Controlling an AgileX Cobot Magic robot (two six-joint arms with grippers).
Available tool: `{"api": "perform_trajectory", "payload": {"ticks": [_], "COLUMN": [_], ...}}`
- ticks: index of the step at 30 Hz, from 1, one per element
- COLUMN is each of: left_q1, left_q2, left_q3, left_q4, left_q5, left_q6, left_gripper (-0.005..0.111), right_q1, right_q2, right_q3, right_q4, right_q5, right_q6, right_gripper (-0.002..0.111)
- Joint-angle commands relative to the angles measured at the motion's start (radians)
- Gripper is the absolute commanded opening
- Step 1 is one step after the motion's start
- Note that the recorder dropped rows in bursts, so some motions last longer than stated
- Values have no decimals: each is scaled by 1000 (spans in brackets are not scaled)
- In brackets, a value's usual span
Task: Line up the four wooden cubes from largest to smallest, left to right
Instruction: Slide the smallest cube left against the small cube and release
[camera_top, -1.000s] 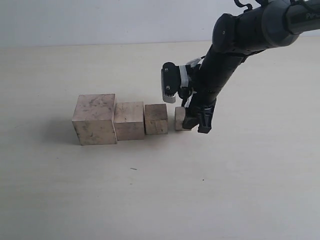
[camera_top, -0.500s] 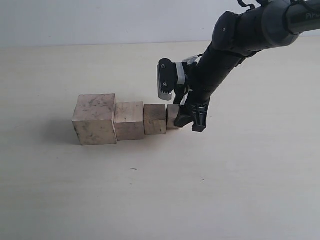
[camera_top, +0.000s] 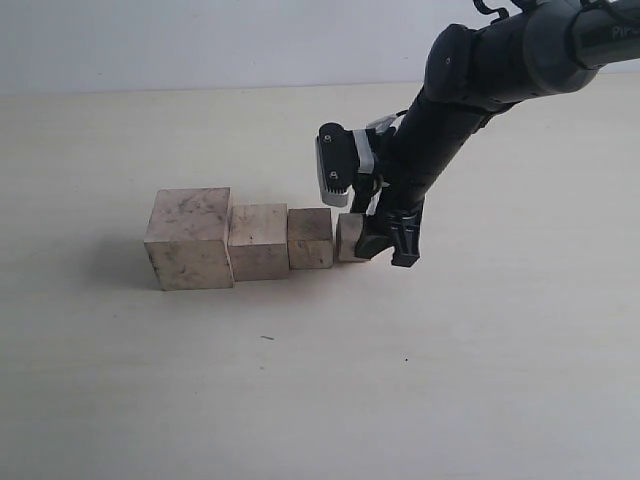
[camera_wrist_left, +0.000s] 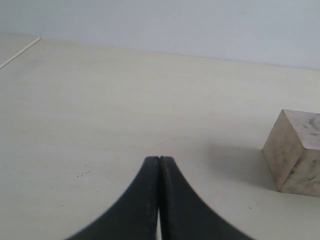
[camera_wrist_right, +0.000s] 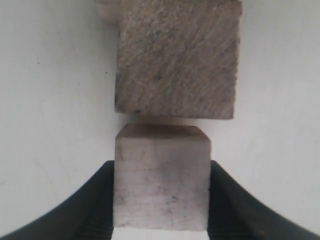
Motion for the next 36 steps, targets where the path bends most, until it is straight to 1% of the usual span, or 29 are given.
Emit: {"api": "perform_trajectory", "payload": {"ticks": [1,7,12,18,28,30,33,36], "left_q1": [-2,-2,-2,-2,-2,-2,-2,-2], "left_q2": [-6,-6,-6,-6,-6,-6,-6,-6], "left_q3": [3,3,3,3,3,3,3,3], "left_q4": [-6,-6,-6,-6,-6,-6,-6,-6], "left_q5": [-14,-14,-14,-14,-14,-14,-14,-14], "left_q6": [-4,-4,-4,-4,-4,-4,-4,-4], "left_gripper": [0,0,0,0,0,0,0,0], "right_q1": [-5,-5,-5,-5,-5,-5,-5,-5], "right_q2": [17,60,65,65,65,65,65,65], "right_q3": [5,5,5,5,5,5,5,5], "right_q4": [25,23,26,73,73,75,102,144], "right_q5": [8,-4,-8,-24,-29,-29,-29,-29], "right_q6": [-6,-6,-6,-9,-9,-9,-9,-9], "right_gripper": [0,0,0,0,1,4,16,32]}}
